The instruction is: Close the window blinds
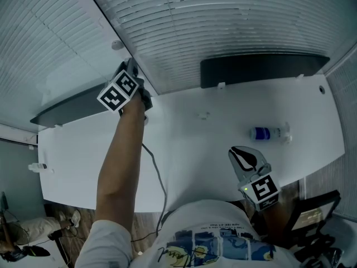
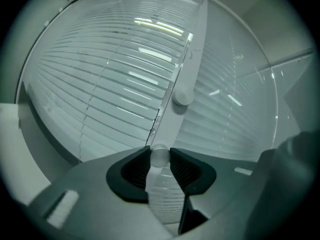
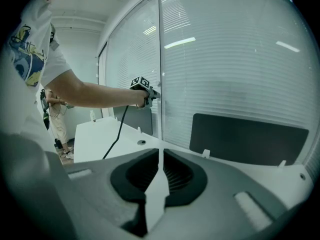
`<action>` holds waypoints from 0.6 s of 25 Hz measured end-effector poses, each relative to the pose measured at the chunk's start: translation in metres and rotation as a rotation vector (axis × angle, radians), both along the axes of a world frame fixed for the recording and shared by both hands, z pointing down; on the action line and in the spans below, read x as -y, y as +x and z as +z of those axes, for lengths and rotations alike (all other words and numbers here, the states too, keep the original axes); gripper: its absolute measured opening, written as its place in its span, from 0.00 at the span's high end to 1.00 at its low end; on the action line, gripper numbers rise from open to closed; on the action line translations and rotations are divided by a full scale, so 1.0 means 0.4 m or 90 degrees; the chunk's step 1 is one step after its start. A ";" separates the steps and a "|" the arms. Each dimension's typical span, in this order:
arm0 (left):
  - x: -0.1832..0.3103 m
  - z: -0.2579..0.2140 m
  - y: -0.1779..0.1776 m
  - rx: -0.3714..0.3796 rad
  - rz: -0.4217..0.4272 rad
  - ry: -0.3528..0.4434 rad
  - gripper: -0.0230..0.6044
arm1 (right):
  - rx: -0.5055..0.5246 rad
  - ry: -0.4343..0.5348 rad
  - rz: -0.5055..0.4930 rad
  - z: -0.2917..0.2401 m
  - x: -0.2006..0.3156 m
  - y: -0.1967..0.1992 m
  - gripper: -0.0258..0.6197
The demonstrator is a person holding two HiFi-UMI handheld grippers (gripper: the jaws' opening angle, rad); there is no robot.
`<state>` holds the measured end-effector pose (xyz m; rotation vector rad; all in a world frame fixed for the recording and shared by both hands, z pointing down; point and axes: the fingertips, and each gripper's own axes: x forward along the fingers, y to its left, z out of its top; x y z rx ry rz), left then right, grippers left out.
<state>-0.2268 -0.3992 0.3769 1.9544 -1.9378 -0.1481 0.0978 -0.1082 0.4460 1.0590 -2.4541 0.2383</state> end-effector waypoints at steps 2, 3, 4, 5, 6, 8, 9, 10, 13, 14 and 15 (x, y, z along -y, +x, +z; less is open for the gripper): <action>-0.002 -0.003 0.000 0.069 0.010 -0.010 0.76 | 0.008 -0.004 0.000 -0.004 -0.002 -0.007 0.93; -0.004 -0.007 0.001 0.119 0.016 -0.016 0.76 | 0.011 -0.007 0.000 -0.004 -0.004 -0.009 0.93; -0.004 -0.010 0.002 0.166 0.022 -0.021 0.76 | 0.010 -0.008 -0.001 0.000 -0.005 -0.008 0.93; -0.003 -0.010 0.004 0.205 0.029 -0.028 0.76 | 0.010 -0.008 -0.001 0.002 -0.005 -0.006 0.93; -0.002 -0.008 0.006 0.233 0.036 -0.034 0.76 | 0.014 -0.009 -0.001 0.001 -0.005 -0.006 0.93; -0.002 -0.001 0.006 0.269 0.044 -0.045 0.75 | 0.023 -0.007 -0.001 -0.006 -0.005 -0.011 0.93; -0.003 0.002 0.004 0.282 0.046 -0.048 0.74 | 0.023 -0.004 -0.001 -0.007 -0.005 -0.011 0.93; -0.004 0.002 0.001 0.295 0.048 -0.048 0.71 | 0.023 -0.004 0.000 -0.009 -0.004 -0.011 0.93; -0.011 -0.012 0.001 0.382 0.057 -0.039 0.68 | 0.013 0.000 0.003 -0.005 -0.001 -0.003 0.93; -0.016 -0.019 0.009 0.429 0.066 -0.035 0.68 | 0.010 0.002 0.004 0.000 -0.001 0.003 0.93; -0.021 -0.024 0.019 0.483 0.078 -0.031 0.68 | 0.012 0.001 0.004 0.004 -0.003 0.006 0.93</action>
